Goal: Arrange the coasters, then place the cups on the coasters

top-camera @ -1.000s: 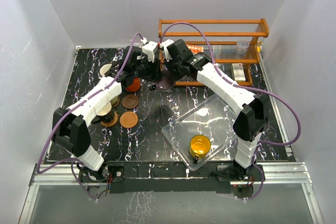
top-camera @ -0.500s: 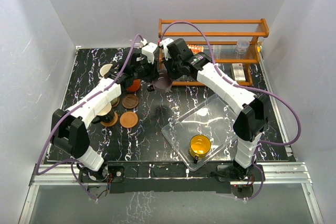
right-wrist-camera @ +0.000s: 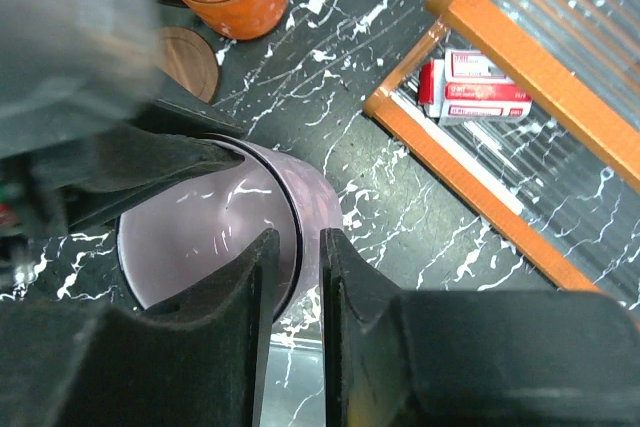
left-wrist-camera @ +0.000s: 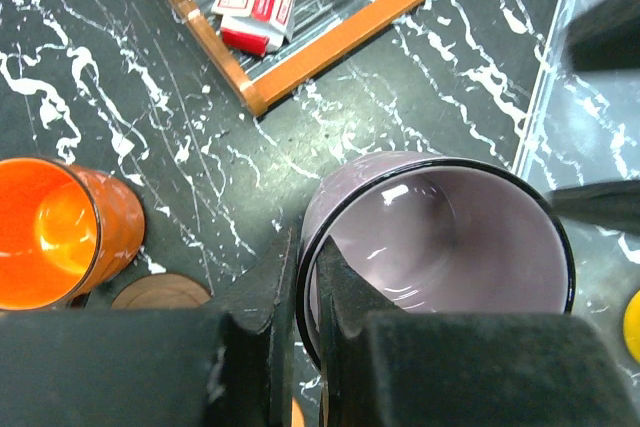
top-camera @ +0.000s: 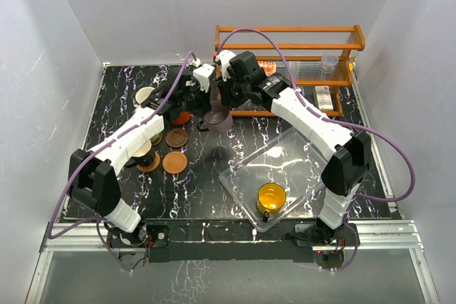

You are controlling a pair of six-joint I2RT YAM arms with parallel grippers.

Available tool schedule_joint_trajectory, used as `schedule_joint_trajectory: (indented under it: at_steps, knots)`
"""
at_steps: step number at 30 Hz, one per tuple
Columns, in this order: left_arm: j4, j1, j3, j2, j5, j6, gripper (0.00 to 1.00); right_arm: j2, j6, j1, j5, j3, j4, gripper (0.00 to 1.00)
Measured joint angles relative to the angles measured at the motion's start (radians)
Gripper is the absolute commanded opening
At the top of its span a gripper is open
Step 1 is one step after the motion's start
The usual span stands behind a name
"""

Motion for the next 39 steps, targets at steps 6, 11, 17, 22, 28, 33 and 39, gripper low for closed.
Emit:
schedule_joint_trajectory:
  at_steps: [6,11,17,22,28,33,39]
  knots:
    - [-0.042,0.017,-0.053,-0.048,-0.035,0.043,0.00,-0.123,-0.048,-0.051,-0.063,-0.091,0.053,0.52]
    - [-0.081,0.041,-0.105,-0.108,-0.085,0.072,0.00,-0.249,-0.115,-0.117,-0.105,-0.224,0.105,0.58]
    - [-0.101,0.110,-0.187,-0.175,-0.129,0.089,0.00,-0.377,-0.192,-0.262,-0.167,-0.402,0.147,0.61]
    - [-0.099,0.182,-0.214,-0.181,-0.141,0.111,0.00,-0.450,-0.245,-0.364,-0.214,-0.549,0.172,0.64]
    - [-0.071,0.247,-0.219,-0.169,-0.143,0.141,0.00,-0.506,-0.282,-0.436,-0.269,-0.698,0.194,0.73]
    - [-0.031,0.253,-0.219,-0.099,-0.143,0.156,0.00,-0.516,-0.289,-0.472,-0.323,-0.778,0.213,0.77]
    - [-0.006,0.260,-0.219,-0.040,-0.143,0.160,0.00,-0.525,-0.293,-0.484,-0.370,-0.802,0.224,0.77]
